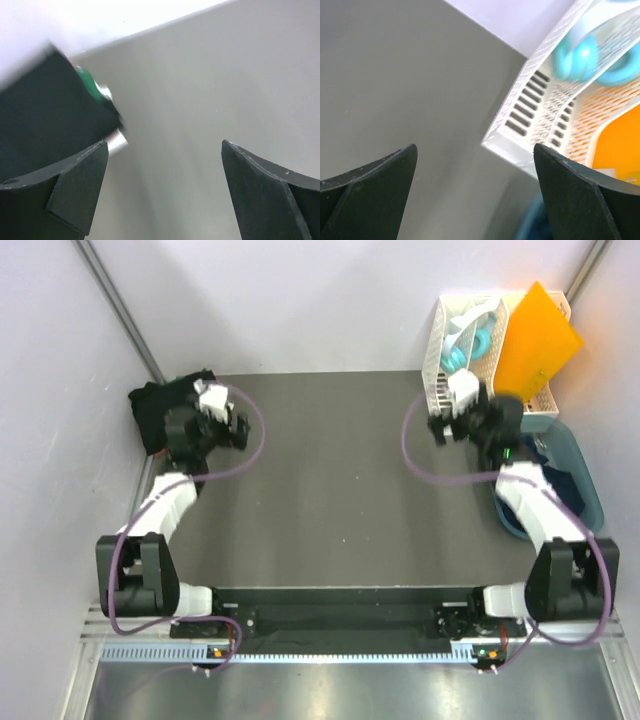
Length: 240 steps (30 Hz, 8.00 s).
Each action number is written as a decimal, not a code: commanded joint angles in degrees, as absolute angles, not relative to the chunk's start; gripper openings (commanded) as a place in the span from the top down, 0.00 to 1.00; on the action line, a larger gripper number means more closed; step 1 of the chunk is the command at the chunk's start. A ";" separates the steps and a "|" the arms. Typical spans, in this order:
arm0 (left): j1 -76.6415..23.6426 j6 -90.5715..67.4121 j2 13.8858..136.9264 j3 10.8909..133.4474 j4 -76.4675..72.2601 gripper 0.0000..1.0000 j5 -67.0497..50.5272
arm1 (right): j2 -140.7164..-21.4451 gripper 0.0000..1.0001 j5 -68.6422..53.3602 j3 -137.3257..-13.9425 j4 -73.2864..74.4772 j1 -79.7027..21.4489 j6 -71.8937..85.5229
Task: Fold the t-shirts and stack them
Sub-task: Grab crumpled tshirt from bin with the right arm, then move the tshirt to the center of the board, then flatten out the tshirt
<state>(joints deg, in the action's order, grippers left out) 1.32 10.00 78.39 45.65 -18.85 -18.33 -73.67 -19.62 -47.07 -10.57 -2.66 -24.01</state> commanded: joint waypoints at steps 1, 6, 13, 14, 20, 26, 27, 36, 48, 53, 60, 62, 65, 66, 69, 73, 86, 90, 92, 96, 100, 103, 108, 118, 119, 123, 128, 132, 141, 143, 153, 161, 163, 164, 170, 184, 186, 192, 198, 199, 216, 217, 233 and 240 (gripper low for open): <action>1.23 20.45 80.67 62.64 8.49 0.01 -20.49 | -82.59 0.00 -10.79 -76.46 32.83 -2.99 -26.31; 0.18 28.29 90.41 83.62 32.75 0.01 -11.44 | -94.92 0.00 14.01 -94.47 53.17 -1.24 -26.89; 0.26 28.92 90.79 86.84 34.54 0.01 -6.23 | -96.49 0.00 23.46 -99.74 56.24 5.80 -31.55; -1.30 28.65 90.79 87.10 34.54 0.01 -6.50 | -96.85 0.00 24.42 -100.28 56.77 6.50 -31.03; -2.20 27.77 95.26 93.94 38.93 0.01 -8.79 | -94.31 0.00 13.10 -99.06 56.87 13.34 -23.67; -3.60 28.30 101.77 102.56 44.73 0.01 -7.39 | -95.80 0.14 6.78 -93.17 59.67 19.40 -23.64; -4.13 28.47 102.47 103.44 45.00 0.01 -6.95 | -95.89 0.09 4.77 -92.64 59.85 20.73 -23.56; -6.94 29.97 104.15 104.06 44.91 0.01 -2.20 | -96.50 0.00 -0.53 -83.52 56.52 28.92 -26.45; -11.25 28.13 102.75 103.01 44.48 0.01 -0.53 | -105.20 0.22 -3.60 -81.55 48.52 29.00 -26.89; -11.95 27.77 101.08 101.17 43.51 0.01 1.49 | -106.61 0.80 -5.09 -84.19 50.18 28.83 -26.63; -12.39 28.12 99.58 98.44 41.93 0.01 1.05 | -99.06 1.00 -0.62 -91.03 52.99 24.35 -27.86; -12.83 28.12 98.88 96.95 39.92 0.01 1.32 | -96.16 1.00 2.09 -93.77 53.52 21.63 -29.17; -13.01 27.86 98.18 95.02 37.62 0.01 0.97 | -92.64 1.00 7.71 -99.65 53.53 17.15 -31.28; -13.09 28.21 98.17 94.84 37.27 0.01 0.44 | -91.94 1.00 9.47 -102.28 52.66 15.92 -31.90; -13.18 28.74 98.52 94.40 37.09 0.01 0.26 | -89.04 1.00 15.98 -106.94 49.41 10.82 -34.88; -13.80 30.06 99.49 93.87 37.44 0.01 -2.54 | -86.31 1.00 24.60 -110.82 41.77 2.40 -41.28; -14.94 29.89 102.83 95.62 31.21 0.08 -5.18 | -84.90 1.00 32.79 -105.75 11.02 -20.29 -54.84; -15.82 29.18 102.92 95.71 29.10 0.07 -7.20 | -86.21 1.00 32.34 -103.62 5.02 -24.78 -54.15; -16.17 27.44 102.92 95.45 28.31 0.07 -9.30 | -87.53 1.00 32.43 -104.67 3.61 -26.71 -52.30; -16.26 23.56 103.27 94.83 25.93 0.04 -17.29 | -90.87 1.00 31.03 -107.13 4.65 -30.83 -49.40; -16.35 21.10 102.40 93.26 24.35 0.04 -18.46 | -91.76 1.00 28.48 -106.70 6.06 -36.10 -47.38; -16.26 20.92 99.33 89.93 20.85 0.05 -17.15 | -90.62 1.00 24.54 -105.21 6.94 -39.81 -43.60; -16.26 20.57 95.46 85.44 18.03 0.04 -11.35 | -91.66 0.41 31.78 -100.47 1.70 -41.66 -46.98; -16.26 25.57 85.52 74.36 11.42 0.01 -7.47 | -90.71 0.00 38.24 -95.01 9.03 -27.43 -43.17; -16.17 26.79 85.69 74.36 12.21 0.01 -8.08 | -89.83 0.00 34.32 -95.10 15.06 -26.73 -41.85; -16.17 33.38 87.80 74.62 19.93 0.02 -14.58 | -89.91 0.02 9.10 -97.56 41.97 -25.66 -38.15; -15.47 36.47 90.27 73.39 23.30 0.05 -10.12 | -88.78 0.15 -5.01 -89.06 53.53 -29.61 -40.78; -12.84 36.12 86.50 66.39 15.84 0.05 -4.15 | -87.27 0.16 -2.99 -79.55 50.45 -34.79 -42.97; -5.20 29.80 84.46 62.22 8.68 0.05 10.37 | -88.24 0.18 -0.70 -66.28 38.86 -39.81 -45.09; -4.31 28.83 84.73 62.58 9.75 0.07 10.46 | -89.90 0.19 -0.18 -64.95 35.52 -40.34 -45.09; -4.31 29.44 82.88 62.23 11.86 0.09 6.68 | -95.89 0.24 5.19 -62.58 24.26 -40.52 -48.16; -4.22 30.06 83.32 63.98 10.63 0.09 7.12 | -93.96 0.25 6.15 -55.56 21.45 -40.52 -56.06; -4.22 29.53 83.50 64.33 10.72 0.09 7.03 | -94.13 0.25 6.85 -53.88 19.43 -40.60 -56.77; -4.22 29.44 83.67 64.42 10.72 0.09 6.86 | -94.39 0.25 7.03 -53.62 18.90 -40.43 -56.86; -4.22 28.56 84.11 65.39 11.16 0.09 6.24 | -98.17 0.56 9.23 -53.44 12.49 -40.52 -57.57; -4.04 27.25 82.88 61.18 8.44 0.11 5.62 | -94.93 1.00 5.63 -77.75 29.34 -40.52 -54.07; -3.96 26.89 82.53 60.21 7.21 0.13 6.15 | -94.22 1.00 5.27 -86.46 31.02 -40.60 -52.22; -3.87 26.19 81.56 58.54 5.54 0.19 8.52 | -93.43 1.00 11.32 -101.50 24.62 -42.45 -52.64; -3.78 25.32 81.04 58.45 2.82 0.47 11.77 | -92.82 1.00 17.39 -105.12 10.05 -46.58 -64.56; -3.78 25.31 80.95 58.45 2.46 0.52 12.04 | -92.29 1.00 17.66 -104.33 6.97 -47.63 -66.25; -3.69 19.51 78.58 56.86 0.44 0.83 14.85 | -99.74 1.00 7.74 -111.78 -41.83 -53.70 -89.11; -3.69 19.34 78.57 56.87 0.44 0.83 14.77 | -100.80 1.00 7.56 -115.71 -42.97 -53.61 -89.47; -3.78 18.90 81.74 59.23 -0.18 0.83 12.48 | -127.87 1.00 22.92 -127.98 -33.75 -26.91 -100.00; -3.78 19.34 82.00 60.29 1.93 0.84 11.87 | -122.88 1.00 27.95 -110.68 -36.65 -19.60 -104.50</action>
